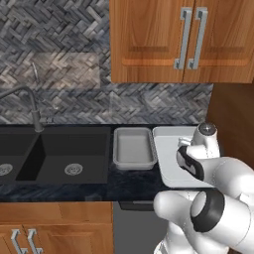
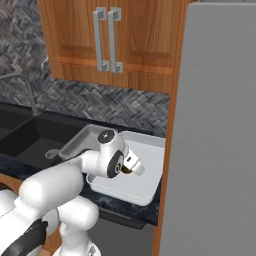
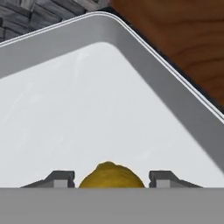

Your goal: Place one lemon and one chicken drumstick in each tupperware on the nearby counter, to pack two identical lunches.

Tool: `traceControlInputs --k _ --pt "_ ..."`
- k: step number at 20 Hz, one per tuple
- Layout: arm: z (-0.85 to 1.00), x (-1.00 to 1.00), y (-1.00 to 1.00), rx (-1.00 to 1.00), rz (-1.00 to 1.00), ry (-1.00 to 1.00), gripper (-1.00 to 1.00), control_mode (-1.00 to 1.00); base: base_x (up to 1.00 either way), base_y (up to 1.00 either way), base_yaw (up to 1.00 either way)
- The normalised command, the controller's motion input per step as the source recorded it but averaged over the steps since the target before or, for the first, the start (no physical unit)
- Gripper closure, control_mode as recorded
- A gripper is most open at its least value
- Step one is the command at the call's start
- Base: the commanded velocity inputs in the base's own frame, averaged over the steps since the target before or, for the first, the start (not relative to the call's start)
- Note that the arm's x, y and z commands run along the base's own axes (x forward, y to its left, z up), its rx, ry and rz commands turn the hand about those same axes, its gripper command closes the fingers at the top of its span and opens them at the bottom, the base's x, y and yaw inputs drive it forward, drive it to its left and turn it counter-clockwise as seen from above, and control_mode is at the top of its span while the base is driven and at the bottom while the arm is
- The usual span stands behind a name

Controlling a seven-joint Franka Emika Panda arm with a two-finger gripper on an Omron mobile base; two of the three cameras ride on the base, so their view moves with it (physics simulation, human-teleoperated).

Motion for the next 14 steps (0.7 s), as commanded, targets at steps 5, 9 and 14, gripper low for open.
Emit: traceControlInputs --k 5,9,14 --pt "0.43 -0.04 0.0 -0.01 0.0 -0.13 -1.0 -1.0 0.0 0.0 0.0" --pt "0.82 -0.24 0.21 -0.01 0.0 -0.11 -1.0 -1.0 0.0 0.0 0.0" --pt "0.99 -0.92 0.59 0.0 0.0 -0.03 -1.0 -1.0 0.0 0.0 0.0"
